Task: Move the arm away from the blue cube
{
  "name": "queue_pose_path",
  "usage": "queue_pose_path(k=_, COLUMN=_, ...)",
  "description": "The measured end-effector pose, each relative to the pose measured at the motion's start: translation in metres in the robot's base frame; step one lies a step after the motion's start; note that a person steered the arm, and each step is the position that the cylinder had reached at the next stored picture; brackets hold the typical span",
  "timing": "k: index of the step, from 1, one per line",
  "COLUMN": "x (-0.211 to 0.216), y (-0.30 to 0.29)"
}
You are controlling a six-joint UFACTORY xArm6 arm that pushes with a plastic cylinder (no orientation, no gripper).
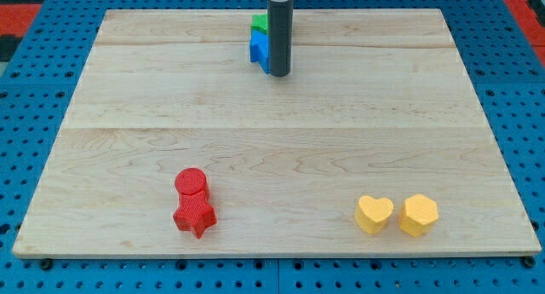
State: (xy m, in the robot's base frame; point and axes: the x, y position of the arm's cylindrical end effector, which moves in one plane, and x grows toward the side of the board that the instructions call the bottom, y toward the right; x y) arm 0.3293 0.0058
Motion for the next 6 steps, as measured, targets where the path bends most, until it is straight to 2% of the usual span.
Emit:
queue_pose_path(k=2, x=-0.029, y=-0.011)
queue_pose_path(k=3, x=-0.017, y=-0.014)
queue_pose_path(k=4, x=0.039, y=0.001)
queue_pose_path(k=6, x=0.107, y=0.166)
